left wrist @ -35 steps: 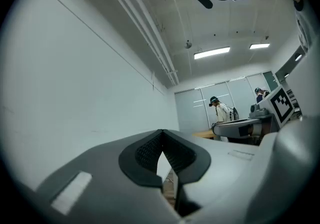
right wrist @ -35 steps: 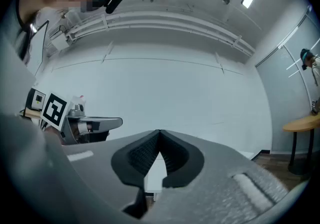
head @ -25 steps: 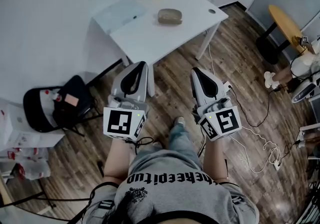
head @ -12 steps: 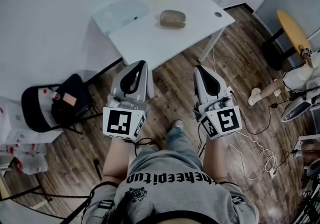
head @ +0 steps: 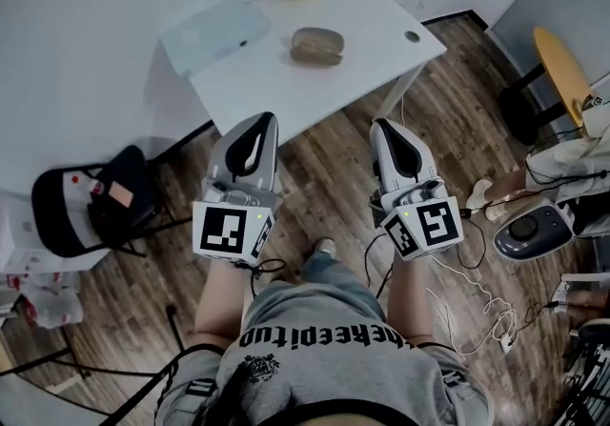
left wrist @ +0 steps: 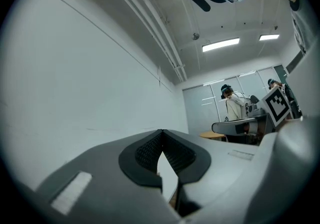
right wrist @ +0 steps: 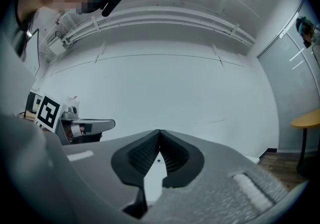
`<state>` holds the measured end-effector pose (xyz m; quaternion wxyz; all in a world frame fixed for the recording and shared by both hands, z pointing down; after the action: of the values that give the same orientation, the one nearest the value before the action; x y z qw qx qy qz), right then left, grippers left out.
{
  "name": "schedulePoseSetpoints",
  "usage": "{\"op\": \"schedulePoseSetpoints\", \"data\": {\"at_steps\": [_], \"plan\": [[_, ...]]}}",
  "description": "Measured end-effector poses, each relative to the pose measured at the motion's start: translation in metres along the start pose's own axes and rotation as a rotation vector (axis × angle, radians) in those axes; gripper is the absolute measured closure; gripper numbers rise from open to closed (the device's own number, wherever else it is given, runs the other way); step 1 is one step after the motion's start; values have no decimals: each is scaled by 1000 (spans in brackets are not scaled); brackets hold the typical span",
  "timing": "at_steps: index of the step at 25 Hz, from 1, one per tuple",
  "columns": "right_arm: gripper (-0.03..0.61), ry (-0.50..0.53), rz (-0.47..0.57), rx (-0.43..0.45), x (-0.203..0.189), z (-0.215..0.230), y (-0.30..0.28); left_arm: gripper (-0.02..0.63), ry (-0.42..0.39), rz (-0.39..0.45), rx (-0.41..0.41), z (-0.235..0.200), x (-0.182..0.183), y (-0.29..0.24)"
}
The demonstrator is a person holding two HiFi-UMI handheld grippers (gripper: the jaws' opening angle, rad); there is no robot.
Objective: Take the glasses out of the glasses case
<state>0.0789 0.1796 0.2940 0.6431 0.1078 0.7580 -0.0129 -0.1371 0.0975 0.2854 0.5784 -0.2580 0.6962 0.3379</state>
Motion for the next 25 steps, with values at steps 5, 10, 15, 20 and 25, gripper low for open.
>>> {"op": "schedulePoseSetpoints", "data": {"at_steps": [5,10,15,20,25], "plan": [[577,5,9,27,-4,35,-5,594,-3,9,36,14,-5,-28],[577,-1,20,61,-10,59,-6,594,-18,22,56,32,-9,-46],[577,-16,29,84,-17,71,-13,594,-18,8,63,36,-14,-59],[577,-31,18,93,-22,82,-27,594,-13,5,65,32,-14,-77],[577,-24,19,89,-22,89,-43,594,-11,6,63,18,-14,-92]]}}
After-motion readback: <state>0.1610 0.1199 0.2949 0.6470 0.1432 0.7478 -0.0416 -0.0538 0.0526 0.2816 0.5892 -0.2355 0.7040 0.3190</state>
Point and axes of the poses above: the fingertips, and each gripper's own axes: y backward along the fingers, z to its right, x out of its top, the point moved 8 cm from there along y, backward along the fingers, and after that the axes turned 10 degrees about y, right-handed, at the moved point
